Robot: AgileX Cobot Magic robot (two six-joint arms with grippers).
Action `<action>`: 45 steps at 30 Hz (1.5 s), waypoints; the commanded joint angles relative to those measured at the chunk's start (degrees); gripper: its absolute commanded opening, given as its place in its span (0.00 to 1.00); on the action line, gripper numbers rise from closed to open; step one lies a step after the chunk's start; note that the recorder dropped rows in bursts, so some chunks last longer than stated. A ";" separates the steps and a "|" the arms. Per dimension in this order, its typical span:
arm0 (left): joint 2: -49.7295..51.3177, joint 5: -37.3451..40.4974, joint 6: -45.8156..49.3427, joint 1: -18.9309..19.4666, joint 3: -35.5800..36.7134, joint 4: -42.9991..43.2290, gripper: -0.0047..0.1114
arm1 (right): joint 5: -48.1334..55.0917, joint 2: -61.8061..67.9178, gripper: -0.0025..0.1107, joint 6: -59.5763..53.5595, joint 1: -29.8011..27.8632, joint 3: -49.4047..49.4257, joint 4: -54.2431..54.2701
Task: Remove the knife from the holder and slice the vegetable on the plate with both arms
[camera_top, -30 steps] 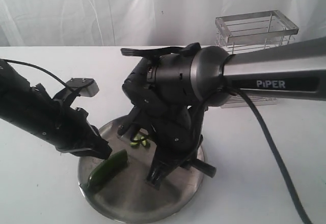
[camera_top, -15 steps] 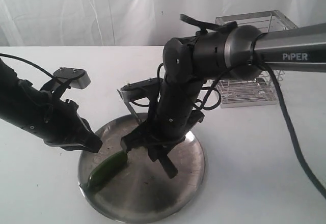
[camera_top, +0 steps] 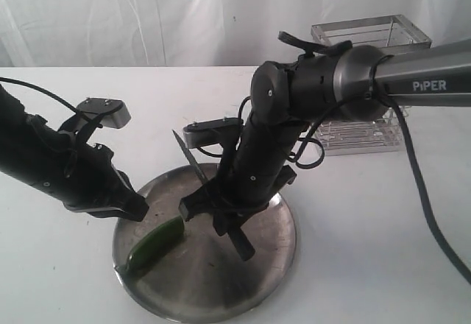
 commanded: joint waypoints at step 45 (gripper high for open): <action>-12.03 0.01 0.12 0.24 0.92 -3.33 0.04 | -30.59 -63.90 0.02 -0.50 3.57 34.89 6.11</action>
